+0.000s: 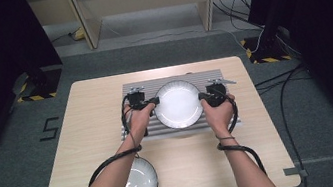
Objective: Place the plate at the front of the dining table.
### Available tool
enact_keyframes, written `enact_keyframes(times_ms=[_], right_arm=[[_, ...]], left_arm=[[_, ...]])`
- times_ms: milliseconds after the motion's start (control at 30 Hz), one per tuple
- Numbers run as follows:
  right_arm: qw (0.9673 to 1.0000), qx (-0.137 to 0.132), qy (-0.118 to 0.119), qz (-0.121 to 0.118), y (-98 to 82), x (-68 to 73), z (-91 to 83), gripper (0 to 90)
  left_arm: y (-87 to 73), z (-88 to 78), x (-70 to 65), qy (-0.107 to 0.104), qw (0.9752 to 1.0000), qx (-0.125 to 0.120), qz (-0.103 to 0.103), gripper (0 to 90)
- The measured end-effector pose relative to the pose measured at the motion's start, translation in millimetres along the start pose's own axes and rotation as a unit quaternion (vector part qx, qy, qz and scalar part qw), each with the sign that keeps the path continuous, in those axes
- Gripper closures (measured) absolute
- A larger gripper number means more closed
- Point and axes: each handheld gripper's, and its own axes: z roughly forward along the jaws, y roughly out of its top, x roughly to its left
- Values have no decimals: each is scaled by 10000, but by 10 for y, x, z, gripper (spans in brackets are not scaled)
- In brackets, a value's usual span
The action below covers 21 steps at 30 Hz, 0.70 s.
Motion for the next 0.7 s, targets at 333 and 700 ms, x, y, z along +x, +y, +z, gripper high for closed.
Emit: enact_keyframes(times_ms=[333, 700], right_arm=[[10000, -21, -7, -38, -13, -17, 43, 860], [10000, 19, -60, -37, -29, -39, 95, 859]], left_arm=[[-9, 37, 13, 32, 10000, 16, 34, 824], [-26, 101, 26, 62, 9999, 80, 23, 822]])
